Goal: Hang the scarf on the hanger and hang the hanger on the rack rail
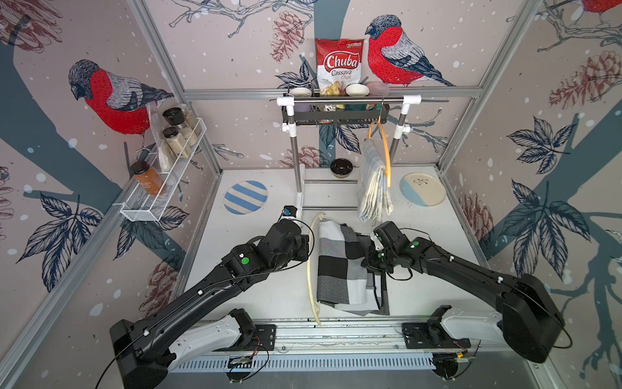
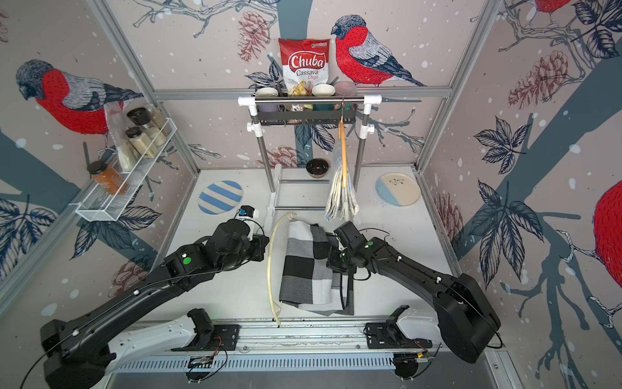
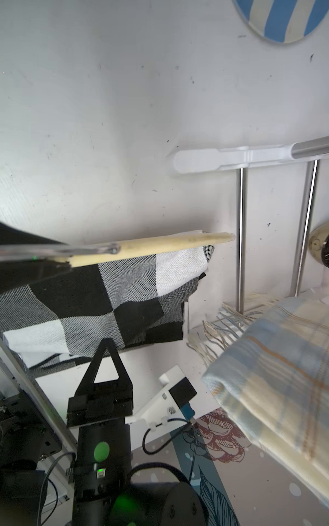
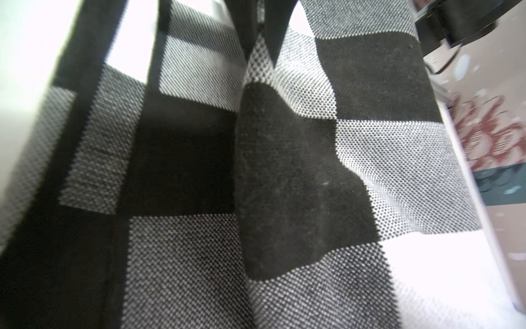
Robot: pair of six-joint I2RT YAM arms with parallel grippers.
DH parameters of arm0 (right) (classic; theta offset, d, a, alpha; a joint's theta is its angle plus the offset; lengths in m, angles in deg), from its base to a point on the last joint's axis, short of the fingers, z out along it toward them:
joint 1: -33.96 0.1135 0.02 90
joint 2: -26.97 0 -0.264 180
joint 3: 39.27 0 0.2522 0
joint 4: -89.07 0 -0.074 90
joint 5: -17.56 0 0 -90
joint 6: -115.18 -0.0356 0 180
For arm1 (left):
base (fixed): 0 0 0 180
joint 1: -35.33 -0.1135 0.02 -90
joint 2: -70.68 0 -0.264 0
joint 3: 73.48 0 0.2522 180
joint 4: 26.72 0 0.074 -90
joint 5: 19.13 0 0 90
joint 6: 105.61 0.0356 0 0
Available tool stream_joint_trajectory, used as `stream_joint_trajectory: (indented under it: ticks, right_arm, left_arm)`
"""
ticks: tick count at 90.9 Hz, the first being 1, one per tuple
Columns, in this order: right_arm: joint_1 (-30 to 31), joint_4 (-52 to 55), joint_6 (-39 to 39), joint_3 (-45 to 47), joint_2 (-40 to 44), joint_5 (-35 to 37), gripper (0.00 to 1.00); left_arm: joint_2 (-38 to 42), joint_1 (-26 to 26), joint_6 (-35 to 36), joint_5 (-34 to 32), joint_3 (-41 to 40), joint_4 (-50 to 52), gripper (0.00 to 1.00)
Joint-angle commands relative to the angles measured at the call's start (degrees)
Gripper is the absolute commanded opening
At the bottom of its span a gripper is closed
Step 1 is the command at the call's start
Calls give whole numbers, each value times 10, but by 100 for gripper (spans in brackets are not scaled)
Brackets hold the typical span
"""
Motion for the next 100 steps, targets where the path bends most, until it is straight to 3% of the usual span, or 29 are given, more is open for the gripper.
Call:
stream_joint_trajectory:
  ticks: [1,21,45,100]
  right_arm:
    - [27,-60,-48,-11,3,-21,0]
    - [96,-163,-112,-12,-18,2,0]
    - [143,-293,-152,1,-76,19,0]
    - [125,-344,-181,53,-95,24,0]
  left_arm:
    - [-5,-8,40,-12,63,102,0]
    - [-15,-18,69,-25,206,209,0]
    - [-18,-25,81,-22,288,264,0]
    - [-112,-45,105,-16,495,321,0]
